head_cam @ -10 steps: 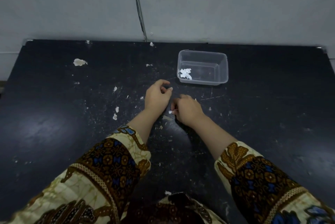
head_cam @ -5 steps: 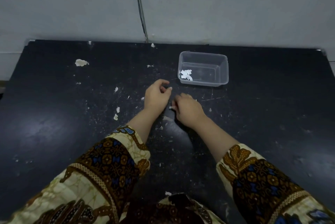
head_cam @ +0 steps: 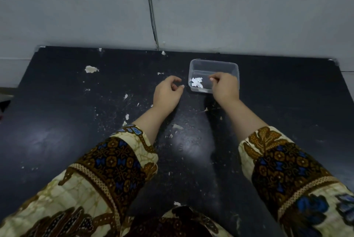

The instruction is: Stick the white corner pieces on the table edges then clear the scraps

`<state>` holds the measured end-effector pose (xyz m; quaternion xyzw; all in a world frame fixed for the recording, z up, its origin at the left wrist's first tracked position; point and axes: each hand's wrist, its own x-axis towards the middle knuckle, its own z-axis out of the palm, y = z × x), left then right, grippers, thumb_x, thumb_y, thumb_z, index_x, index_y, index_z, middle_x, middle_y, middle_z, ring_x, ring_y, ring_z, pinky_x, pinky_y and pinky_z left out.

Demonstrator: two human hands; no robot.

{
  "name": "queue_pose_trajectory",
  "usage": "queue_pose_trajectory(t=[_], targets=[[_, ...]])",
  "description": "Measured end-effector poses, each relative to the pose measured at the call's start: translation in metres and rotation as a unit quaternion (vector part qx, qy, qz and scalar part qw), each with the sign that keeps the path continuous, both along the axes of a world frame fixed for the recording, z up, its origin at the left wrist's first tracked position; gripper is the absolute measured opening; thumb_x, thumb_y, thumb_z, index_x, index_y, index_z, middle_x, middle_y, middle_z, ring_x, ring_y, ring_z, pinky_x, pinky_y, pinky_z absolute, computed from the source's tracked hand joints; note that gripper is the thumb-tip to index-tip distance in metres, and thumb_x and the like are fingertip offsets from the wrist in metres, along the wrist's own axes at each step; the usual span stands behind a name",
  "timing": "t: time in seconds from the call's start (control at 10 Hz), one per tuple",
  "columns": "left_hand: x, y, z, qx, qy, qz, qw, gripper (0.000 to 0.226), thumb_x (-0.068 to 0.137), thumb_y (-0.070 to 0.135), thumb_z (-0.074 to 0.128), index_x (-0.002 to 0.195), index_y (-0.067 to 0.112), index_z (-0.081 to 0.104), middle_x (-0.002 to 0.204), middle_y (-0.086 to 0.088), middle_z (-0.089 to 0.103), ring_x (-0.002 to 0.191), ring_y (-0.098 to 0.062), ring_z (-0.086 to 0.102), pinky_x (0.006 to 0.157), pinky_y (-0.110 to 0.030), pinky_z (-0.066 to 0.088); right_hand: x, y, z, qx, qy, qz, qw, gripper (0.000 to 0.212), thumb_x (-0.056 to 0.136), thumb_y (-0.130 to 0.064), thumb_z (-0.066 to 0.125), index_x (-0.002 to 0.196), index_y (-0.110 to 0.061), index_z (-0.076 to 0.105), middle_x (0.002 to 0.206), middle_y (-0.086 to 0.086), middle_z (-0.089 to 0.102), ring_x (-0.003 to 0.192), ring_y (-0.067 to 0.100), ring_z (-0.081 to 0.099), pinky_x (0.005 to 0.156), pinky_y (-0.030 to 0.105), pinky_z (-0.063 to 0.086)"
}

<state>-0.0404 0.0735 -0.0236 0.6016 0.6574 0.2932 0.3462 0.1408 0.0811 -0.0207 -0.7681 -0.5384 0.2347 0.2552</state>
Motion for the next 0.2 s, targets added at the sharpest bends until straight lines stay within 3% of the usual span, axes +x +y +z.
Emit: queue_pose_trajectory(t=[0.2], targets=[[-0.009, -0.01, 0.027, 0.012, -0.01, -0.018, 1.0, 0.022, 0.086, 0.027, 0.063, 0.107, 0.019, 0.065, 0.071, 0.008, 0.052, 0.077, -0.017, 0.058, 0.078, -0.038, 0.054, -0.011, -0.015, 0.015, 0.02, -0.013, 0.021, 0.999, 0.029, 0.097, -0.028, 0.051, 0.114, -0.012, 0.069, 0.11, 0.007, 0.071, 0.102, 0.025, 0.064, 0.081, 0.026, 0.044]])
